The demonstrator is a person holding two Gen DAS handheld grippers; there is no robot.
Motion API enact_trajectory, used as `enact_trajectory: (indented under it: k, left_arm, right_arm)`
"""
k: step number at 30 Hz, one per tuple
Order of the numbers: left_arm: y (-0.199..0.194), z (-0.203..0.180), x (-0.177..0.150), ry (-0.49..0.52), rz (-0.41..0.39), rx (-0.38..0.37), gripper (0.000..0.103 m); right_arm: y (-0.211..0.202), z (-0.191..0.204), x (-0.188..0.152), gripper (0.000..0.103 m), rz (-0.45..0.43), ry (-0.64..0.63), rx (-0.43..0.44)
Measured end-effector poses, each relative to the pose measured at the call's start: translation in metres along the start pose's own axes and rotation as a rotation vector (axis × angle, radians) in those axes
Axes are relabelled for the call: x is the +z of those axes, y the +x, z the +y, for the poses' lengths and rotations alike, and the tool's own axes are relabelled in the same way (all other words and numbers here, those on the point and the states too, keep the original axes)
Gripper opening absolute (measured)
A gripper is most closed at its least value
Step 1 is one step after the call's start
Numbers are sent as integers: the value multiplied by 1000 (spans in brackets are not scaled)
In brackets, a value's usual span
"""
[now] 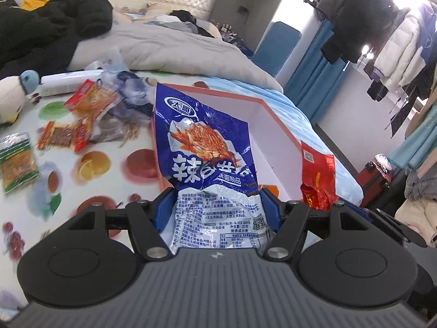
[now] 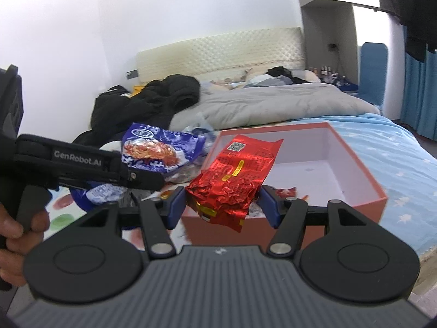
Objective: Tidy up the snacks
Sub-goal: 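Lift and carry both packets over the pink box with both tools, then open both tools to drop the packets into the pink box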
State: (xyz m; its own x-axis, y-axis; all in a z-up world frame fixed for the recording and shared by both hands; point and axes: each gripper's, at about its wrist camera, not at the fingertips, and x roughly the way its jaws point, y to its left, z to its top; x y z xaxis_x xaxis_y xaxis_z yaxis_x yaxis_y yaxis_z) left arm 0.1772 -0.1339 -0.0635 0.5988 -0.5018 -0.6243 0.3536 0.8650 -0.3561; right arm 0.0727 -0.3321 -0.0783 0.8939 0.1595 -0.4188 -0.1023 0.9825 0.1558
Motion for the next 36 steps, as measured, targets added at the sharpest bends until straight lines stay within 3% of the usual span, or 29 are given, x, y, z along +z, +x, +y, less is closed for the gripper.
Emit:
enact_trajectory:
  k: [7, 15, 23, 27, 35, 36]
  left_arm:
    - [38, -14, 30, 32, 22, -9, 71]
    - [113, -20, 72, 11, 99, -30, 71]
    - [188, -26, 99, 5, 300, -20, 71]
    - [208, -26, 96, 2, 343, 24, 71]
    - [213, -24, 90, 25, 356, 10, 72]
    - [211, -24, 91, 30, 354, 14, 76]
  right_arm:
    - [19, -29, 10, 62, -8, 22, -39]
    - [67, -70, 25, 62, 59, 13, -75]
    - [116, -109, 35, 62, 148, 25, -84]
    - [136, -122, 35, 62, 198, 30, -91]
    - [149, -131, 26, 63, 260, 57, -89]
    - [149, -131, 26, 63, 261, 59, -90]
